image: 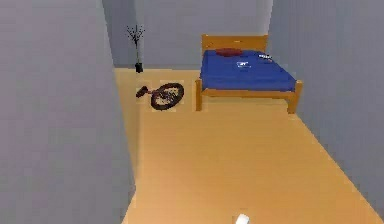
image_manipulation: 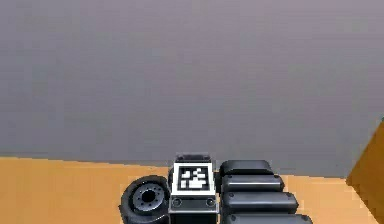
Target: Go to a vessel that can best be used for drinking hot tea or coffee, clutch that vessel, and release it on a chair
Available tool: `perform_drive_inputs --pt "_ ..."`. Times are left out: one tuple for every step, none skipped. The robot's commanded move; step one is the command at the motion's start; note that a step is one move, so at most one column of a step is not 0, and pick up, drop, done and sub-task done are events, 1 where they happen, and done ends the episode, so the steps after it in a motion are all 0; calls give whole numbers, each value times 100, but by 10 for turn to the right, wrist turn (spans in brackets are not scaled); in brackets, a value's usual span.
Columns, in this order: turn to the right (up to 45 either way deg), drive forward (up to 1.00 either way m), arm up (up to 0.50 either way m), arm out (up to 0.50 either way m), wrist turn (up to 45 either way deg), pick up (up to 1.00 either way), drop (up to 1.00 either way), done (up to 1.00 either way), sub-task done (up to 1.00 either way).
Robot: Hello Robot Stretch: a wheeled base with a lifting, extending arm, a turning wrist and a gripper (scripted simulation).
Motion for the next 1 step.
perform_drive_inputs --pt "0 100 0 0 0 0 0 0 0"
